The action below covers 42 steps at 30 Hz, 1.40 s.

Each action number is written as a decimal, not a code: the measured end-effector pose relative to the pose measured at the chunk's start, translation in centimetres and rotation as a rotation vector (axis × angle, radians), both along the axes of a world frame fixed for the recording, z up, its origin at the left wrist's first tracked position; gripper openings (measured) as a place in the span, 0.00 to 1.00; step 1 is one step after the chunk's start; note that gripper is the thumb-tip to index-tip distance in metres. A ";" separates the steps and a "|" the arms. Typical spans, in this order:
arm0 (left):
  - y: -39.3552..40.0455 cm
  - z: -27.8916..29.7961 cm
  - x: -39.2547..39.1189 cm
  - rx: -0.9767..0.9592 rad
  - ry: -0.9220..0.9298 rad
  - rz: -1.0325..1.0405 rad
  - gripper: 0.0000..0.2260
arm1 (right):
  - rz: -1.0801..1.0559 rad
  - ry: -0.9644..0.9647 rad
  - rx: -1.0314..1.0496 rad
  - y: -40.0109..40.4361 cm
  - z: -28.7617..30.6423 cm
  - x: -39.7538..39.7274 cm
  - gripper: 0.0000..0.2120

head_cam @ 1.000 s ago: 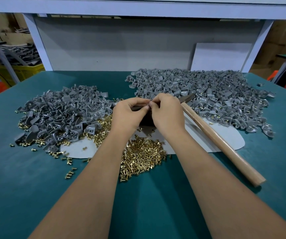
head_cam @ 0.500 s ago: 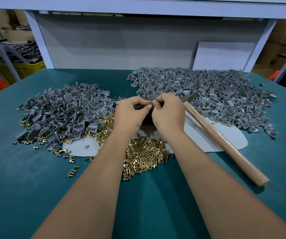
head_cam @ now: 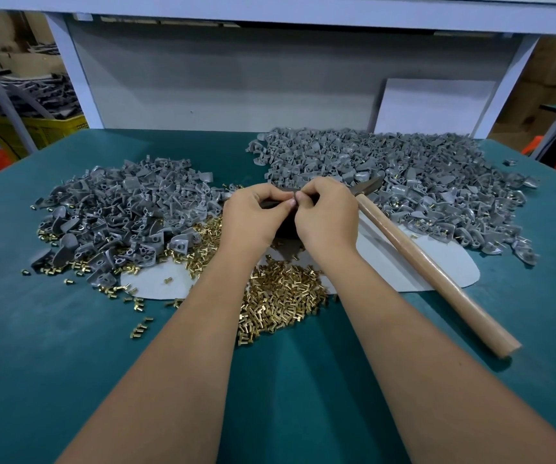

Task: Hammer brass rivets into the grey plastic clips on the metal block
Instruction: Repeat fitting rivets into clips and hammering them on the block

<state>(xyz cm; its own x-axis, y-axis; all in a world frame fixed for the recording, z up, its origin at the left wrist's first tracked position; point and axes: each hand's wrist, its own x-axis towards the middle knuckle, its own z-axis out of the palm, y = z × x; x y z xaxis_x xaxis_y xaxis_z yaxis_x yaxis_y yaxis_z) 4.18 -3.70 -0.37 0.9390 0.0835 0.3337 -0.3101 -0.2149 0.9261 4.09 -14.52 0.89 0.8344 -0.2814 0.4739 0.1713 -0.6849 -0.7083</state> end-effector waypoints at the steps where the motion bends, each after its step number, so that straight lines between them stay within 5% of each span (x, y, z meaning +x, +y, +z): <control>1: 0.0 0.0 0.0 -0.001 -0.001 0.002 0.08 | 0.010 -0.008 0.002 -0.1 0.0 0.0 0.09; 14: 0.0 0.4 -0.2 0.020 0.030 -0.006 0.06 | 0.125 -0.054 0.021 -1.0 -0.5 -0.1 0.07; 22: 0.3 0.7 -0.1 -0.078 0.094 -0.027 0.08 | 0.148 -0.002 0.314 -1.3 -0.5 -0.2 0.10; 42: 0.4 0.5 -0.1 -0.023 0.059 -0.035 0.08 | 0.166 0.017 0.096 -1.2 0.0 -0.1 0.08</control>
